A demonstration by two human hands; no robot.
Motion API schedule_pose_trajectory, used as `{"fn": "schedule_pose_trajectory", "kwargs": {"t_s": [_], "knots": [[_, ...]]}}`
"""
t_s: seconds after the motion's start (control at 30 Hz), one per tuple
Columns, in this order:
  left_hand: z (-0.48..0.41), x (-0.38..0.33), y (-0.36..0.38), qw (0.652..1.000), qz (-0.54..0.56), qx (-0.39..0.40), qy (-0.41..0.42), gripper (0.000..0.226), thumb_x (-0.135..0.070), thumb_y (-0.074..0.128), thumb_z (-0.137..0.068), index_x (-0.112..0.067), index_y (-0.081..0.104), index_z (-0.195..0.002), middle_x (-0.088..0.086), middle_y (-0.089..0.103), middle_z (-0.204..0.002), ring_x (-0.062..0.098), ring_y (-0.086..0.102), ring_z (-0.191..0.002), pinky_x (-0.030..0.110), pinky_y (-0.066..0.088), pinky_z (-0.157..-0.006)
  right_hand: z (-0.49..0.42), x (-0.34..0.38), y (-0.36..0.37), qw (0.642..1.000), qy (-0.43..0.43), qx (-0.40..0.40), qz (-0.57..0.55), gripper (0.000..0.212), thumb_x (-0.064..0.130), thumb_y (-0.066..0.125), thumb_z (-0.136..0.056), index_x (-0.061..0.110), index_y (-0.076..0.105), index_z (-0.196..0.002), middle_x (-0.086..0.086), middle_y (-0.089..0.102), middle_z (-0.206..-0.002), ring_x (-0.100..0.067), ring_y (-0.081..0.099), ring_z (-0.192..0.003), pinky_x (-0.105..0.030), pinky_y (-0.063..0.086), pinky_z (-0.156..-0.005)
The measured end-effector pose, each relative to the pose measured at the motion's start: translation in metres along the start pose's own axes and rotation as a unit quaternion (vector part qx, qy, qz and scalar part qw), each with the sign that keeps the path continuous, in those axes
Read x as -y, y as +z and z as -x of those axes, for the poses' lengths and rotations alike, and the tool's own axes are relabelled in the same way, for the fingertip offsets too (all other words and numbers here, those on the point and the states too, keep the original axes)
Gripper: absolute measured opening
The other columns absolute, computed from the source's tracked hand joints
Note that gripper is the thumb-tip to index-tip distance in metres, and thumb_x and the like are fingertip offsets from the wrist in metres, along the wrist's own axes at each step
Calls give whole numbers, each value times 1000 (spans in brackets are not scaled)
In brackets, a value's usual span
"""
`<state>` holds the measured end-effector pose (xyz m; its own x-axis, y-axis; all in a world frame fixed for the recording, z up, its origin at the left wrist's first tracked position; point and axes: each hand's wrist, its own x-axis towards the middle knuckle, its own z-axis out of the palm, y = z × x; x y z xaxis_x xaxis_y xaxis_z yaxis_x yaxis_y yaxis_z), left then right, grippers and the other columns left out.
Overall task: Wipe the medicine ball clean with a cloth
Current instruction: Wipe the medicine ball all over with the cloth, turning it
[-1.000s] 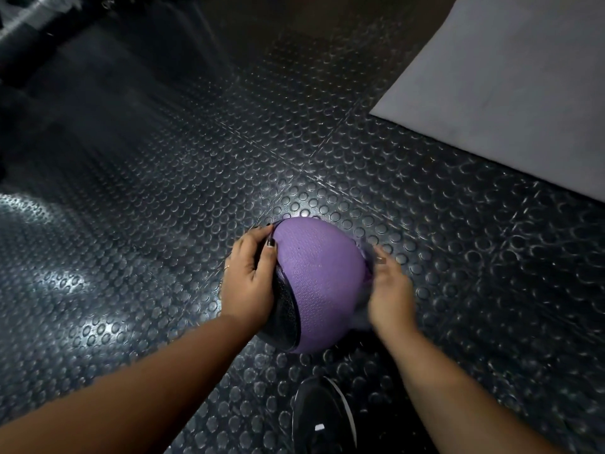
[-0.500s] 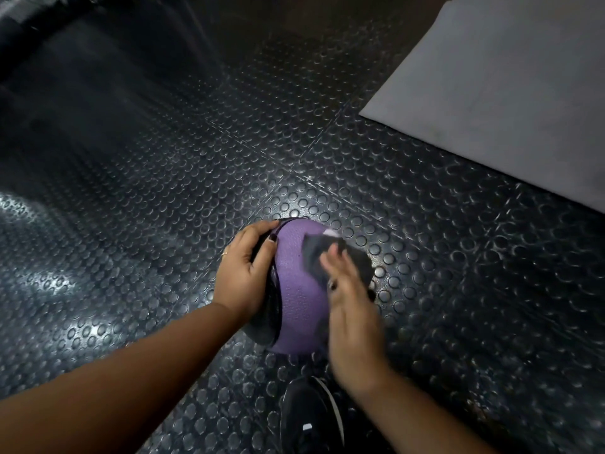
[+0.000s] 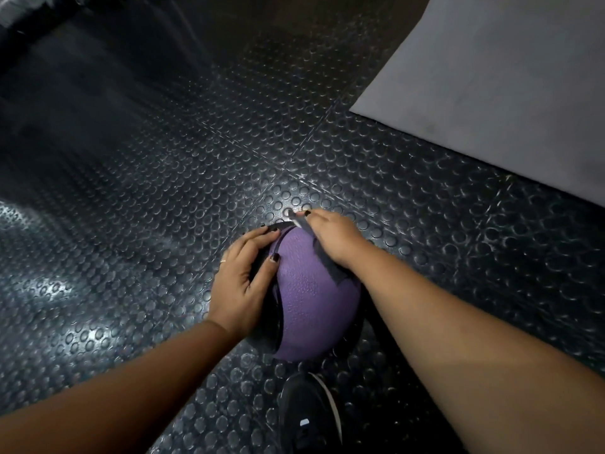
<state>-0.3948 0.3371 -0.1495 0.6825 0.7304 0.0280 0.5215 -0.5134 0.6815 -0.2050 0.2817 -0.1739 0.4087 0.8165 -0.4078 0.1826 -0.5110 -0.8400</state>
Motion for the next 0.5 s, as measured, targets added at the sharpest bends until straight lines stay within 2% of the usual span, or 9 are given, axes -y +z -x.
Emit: {"fn": "schedule_pose_trajectory", "kwargs": {"t_s": [0.07, 0.1, 0.17, 0.23, 0.27, 0.3, 0.37, 0.4, 0.5], "knots": [[-7, -1, 1, 999, 30, -18, -12, 39, -45, 44, -95, -30, 64, -126, -15, 58, -133, 8, 49, -130, 45, 39, -111, 2, -29, 1, 995, 67, -6, -72, 35, 39, 33, -99, 23, 64, -98, -9, 62, -115, -25, 55, -104, -32, 41, -83], [-10, -1, 0, 999, 42, -28, -18, 37, -41, 44, -96, -30, 64, -124, -15, 60, -131, 7, 50, -128, 45, 40, -111, 9, -43, 5, 987, 102, -15, -122, 42, 45, 32, -94, 20, 64, -103, -12, 61, -118, -26, 55, -107, -32, 41, -88], [-14, 0, 0, 997, 55, -40, -35, 35, -36, 42, -96, -30, 65, -123, -14, 61, -127, 6, 53, -124, 43, 41, -110, 33, -64, 22, 954, 169, -75, -237, 56, 58, 32, -81, 20, 64, -109, -8, 65, -112, -28, 58, -107, -39, 45, -95], [-14, -2, 1, 996, 57, -43, -60, 35, -32, 41, -97, -31, 64, -122, -15, 61, -124, 5, 54, -121, 39, 43, -108, 61, -70, 42, 921, 168, -162, -313, 39, 42, 35, -94, 24, 60, -118, 2, 63, -112, -20, 55, -109, -31, 43, -89], [-14, -4, 3, 995, 57, -47, -74, 34, -32, 40, -96, -33, 64, -121, -17, 61, -122, 4, 54, -119, 36, 43, -106, 74, -68, 52, 918, 141, -191, -319, 36, 31, 32, -100, 25, 53, -129, 4, 58, -121, -16, 51, -114, -26, 40, -87], [-14, -7, 4, 993, 56, -53, -89, 34, -32, 39, -95, -35, 63, -119, -19, 60, -119, 3, 54, -117, 33, 42, -104, 86, -65, 61, 917, 108, -208, -322, 38, 28, 30, -103, 28, 44, -138, 5, 51, -134, -14, 47, -121, -26, 39, -91], [-12, -13, 8, 989, 50, -69, -123, 34, -36, 37, -93, -38, 61, -119, -18, 57, -118, 4, 53, -115, 32, 40, -103, 109, -53, 76, 928, 47, -233, -286, 41, 37, 27, -103, 38, 31, -144, 7, 30, -153, -11, 32, -136, -31, 33, -107], [-11, -15, 11, 987, 43, -75, -136, 37, -38, 36, -93, -37, 60, -120, -14, 56, -121, 7, 51, -116, 33, 39, -103, 116, -48, 81, 939, 1, -264, -220, 43, 40, 25, -101, 39, 29, -144, 7, 22, -156, -12, 24, -141, -36, 28, -112], [-5, -17, 15, 987, -4, -84, -140, 45, -47, 32, -91, -34, 58, -125, -9, 54, -129, 16, 46, -123, 35, 32, -105, 121, -31, 80, 951, -136, -276, 20, 50, 41, 21, -100, 28, 31, -147, 4, 22, -156, -20, 13, -145, -45, 17, -117]]}}
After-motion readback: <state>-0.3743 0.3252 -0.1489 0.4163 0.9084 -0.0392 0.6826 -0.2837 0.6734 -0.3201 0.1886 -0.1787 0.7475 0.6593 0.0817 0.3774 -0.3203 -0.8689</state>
